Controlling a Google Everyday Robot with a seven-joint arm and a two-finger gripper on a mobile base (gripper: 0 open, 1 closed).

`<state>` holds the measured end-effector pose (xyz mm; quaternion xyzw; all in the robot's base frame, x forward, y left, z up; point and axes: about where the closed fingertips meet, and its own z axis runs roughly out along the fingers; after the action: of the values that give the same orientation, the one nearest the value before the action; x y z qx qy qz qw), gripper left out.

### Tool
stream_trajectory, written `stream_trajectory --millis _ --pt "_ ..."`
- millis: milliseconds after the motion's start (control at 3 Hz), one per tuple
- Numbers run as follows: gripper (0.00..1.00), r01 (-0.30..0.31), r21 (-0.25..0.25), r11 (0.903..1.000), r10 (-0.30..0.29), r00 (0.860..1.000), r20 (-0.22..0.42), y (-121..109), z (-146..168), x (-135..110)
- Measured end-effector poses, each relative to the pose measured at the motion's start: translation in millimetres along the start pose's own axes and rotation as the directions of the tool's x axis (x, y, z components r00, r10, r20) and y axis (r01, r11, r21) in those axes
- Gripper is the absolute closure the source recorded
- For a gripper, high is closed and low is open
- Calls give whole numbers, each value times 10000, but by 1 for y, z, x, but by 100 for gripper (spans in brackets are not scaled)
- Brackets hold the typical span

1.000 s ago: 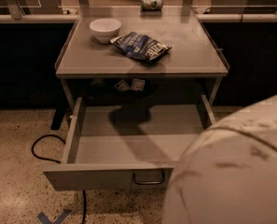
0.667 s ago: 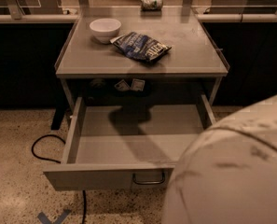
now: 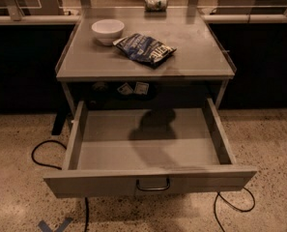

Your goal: Place apple into top drawer

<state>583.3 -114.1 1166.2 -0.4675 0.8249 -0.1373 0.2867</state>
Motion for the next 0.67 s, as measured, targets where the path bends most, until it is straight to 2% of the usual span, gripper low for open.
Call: stream_trajectory --millis 333,667 --pt "100 -653 1923 9792 551 9968 579 -48 -77 42" --pt "100 -1297 3313 9346 973 9889 1126 -84 -120 52"
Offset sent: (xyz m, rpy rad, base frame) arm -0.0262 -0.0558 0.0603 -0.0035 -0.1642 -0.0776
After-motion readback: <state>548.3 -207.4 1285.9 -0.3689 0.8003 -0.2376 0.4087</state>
